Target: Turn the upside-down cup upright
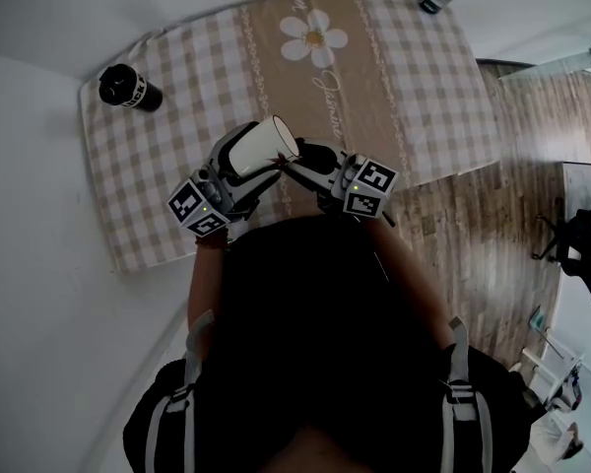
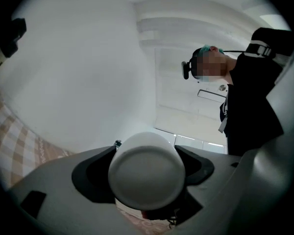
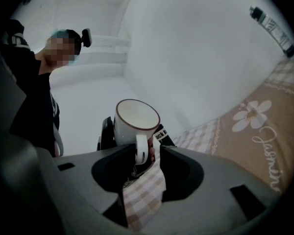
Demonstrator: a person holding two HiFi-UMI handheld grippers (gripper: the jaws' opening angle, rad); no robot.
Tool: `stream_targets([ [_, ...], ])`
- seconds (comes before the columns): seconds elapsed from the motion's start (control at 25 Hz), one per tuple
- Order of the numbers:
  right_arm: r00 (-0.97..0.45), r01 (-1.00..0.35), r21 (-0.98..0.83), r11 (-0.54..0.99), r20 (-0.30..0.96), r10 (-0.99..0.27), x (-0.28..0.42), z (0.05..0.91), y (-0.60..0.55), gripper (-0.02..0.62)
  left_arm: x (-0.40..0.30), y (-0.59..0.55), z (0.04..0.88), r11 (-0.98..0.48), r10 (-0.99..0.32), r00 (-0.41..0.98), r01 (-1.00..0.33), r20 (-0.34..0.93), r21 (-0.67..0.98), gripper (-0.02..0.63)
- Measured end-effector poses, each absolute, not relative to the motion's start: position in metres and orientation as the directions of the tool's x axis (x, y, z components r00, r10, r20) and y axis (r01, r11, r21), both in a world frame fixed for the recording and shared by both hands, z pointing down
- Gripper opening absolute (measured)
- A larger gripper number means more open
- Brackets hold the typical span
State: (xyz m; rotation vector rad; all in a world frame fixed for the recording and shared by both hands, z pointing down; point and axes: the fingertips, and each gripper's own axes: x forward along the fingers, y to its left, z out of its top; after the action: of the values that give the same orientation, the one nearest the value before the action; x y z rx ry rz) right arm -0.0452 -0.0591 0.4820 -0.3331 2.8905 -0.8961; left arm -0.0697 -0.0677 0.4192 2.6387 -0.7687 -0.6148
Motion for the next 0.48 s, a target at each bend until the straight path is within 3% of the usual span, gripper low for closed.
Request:
stream_targets([
  [0.24, -0.934, -0.26, -0.662, 0.703, -0.012, -0.356, -0.048, 0.486, -0.075, 0.164, -0.074, -0.071, 0.415, -0.768, -0.637, 0.707, -0.547, -0.307, 0.335, 0.379],
  [0.36, -0.924, -0.269, -0.69, 0.672, -0.012, -0.382, -0.048, 0.484, -0.08, 0.109, -0.069, -0.074, 0.413, -0.758, -0.652, 0.7, -0.588, -0.293, 0.284, 0.379],
  [0.48, -0.922, -0.256, -0.71, 0.655, -0.024, -0.386, -0.046, 0.482, -0.084, 0.109, -0.065, -0.078, 0.41, -0.765, -0.643, 0.71, -0.587, -0.286, 0.264, 0.379],
])
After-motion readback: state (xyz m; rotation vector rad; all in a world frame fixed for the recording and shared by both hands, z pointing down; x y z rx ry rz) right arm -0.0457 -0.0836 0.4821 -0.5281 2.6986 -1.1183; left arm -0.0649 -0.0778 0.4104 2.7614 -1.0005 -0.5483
